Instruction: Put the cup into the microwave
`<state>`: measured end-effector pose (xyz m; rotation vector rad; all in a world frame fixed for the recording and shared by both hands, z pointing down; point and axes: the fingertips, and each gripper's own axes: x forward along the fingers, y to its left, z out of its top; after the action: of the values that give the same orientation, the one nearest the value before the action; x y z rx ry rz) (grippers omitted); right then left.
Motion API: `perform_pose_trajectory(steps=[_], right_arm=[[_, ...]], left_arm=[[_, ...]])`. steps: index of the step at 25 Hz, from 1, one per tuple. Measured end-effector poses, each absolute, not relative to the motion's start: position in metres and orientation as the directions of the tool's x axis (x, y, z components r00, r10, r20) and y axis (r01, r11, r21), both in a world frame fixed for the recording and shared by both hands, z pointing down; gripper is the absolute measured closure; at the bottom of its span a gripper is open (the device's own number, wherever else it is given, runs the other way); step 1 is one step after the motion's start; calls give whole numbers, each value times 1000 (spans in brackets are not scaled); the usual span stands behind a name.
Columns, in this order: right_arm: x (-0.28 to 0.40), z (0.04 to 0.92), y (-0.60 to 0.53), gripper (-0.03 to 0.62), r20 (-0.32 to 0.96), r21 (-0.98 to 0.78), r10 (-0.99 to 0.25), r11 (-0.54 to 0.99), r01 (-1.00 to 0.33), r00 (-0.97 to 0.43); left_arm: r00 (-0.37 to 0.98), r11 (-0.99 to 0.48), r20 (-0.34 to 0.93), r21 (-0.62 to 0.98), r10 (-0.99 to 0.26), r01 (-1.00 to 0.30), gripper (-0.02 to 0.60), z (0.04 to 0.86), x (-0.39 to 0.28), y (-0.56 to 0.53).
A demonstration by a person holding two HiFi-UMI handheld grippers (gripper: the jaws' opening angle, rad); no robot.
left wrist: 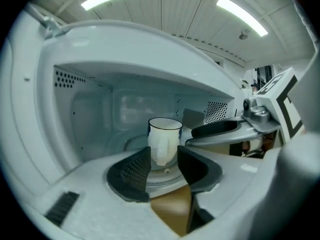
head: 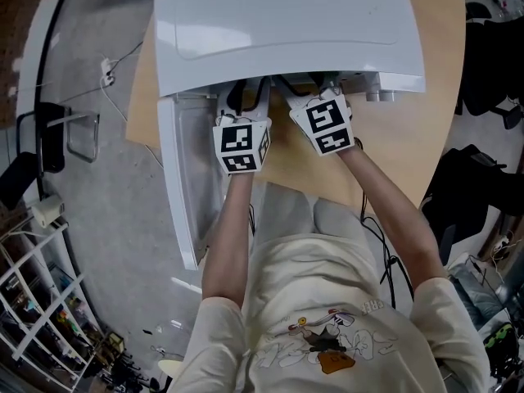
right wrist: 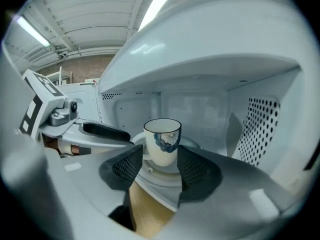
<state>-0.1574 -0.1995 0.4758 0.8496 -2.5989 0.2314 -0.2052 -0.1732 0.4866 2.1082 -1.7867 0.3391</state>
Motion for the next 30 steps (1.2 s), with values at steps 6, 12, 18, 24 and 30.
perform_pose_trajectory(steps=[6,12,18,24,30], right_arm=[[-118,444,-154,450,401,-92,-547,773,-627,-734],[-62,402,-93,591,378,-161,-577,729,-665,-724],[-20,386,-48,589,393,-202,-607,676,-709,-691],[-5,389,-19,591,413,-166,-636,652,-740,-652],[1,384,-19,590,404,-105,-642,675,-730,-652]], left_arm=[[142,-124,391,72,-910,-990,467,442,-183,-120],[278,-231,329,174,-902,-957,577,389,-125,-70],[400,-353,350,192,-847,-916,577,367,-71,-30],[479,-420,394,230,-785,-878,577,380,-50,-17],[522,-469,407,230,-750,-853,578,383,-33,-20]])
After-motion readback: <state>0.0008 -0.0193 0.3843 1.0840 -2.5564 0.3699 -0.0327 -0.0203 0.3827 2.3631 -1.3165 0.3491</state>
